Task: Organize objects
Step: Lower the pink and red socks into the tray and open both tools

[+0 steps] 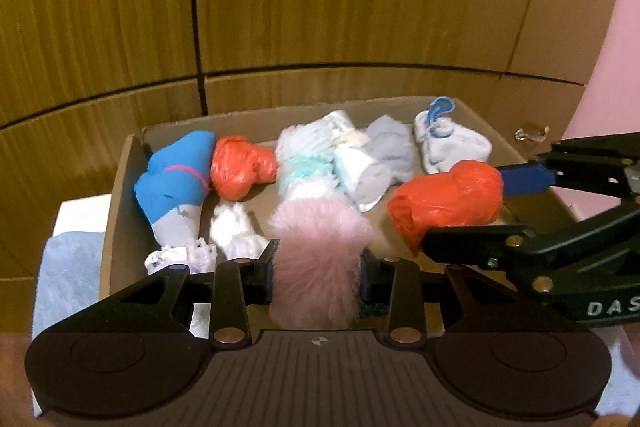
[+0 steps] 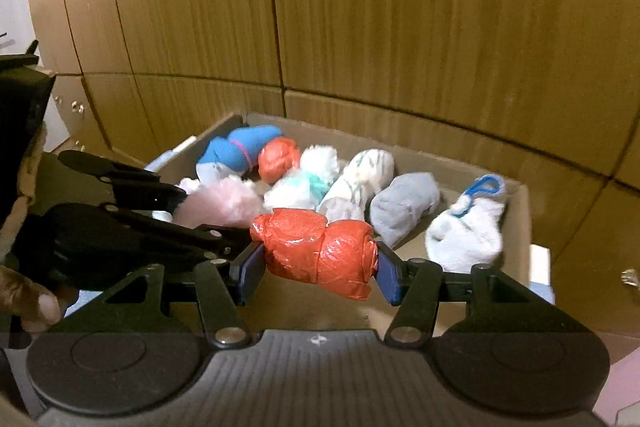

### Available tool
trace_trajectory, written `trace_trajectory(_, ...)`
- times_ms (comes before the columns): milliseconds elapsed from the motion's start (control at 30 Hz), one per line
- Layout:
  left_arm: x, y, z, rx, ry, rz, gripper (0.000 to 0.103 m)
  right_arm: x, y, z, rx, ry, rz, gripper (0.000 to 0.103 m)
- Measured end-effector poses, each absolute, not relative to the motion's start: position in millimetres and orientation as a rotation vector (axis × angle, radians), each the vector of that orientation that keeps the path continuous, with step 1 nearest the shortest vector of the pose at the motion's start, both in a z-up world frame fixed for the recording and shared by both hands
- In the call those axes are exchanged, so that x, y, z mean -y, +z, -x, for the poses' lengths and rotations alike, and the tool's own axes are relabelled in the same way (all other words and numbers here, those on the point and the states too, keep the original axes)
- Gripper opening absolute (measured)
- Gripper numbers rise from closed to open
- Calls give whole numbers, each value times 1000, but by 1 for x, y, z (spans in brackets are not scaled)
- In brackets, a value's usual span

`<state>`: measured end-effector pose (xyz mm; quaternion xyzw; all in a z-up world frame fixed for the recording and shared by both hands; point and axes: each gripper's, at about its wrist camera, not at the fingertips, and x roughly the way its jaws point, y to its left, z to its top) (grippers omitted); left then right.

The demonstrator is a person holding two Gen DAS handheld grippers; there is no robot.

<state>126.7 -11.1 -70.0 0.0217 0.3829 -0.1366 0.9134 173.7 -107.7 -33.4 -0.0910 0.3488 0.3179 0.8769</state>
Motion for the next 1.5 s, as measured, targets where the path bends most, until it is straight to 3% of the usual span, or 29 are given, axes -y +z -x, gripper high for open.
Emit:
trace_trajectory(367,2,-78,-143,-820,-283,-64,44,84,-58,-208,-858,671,260,54)
trace_trajectory(933,-10,-80,-150,-825,-263,-76,46,74,-55,-216,-874,706,333,55)
trace_trajectory(1500,-13,-78,-149,-859,-261,-69,63,86,-43,-210,-876,673,343,62)
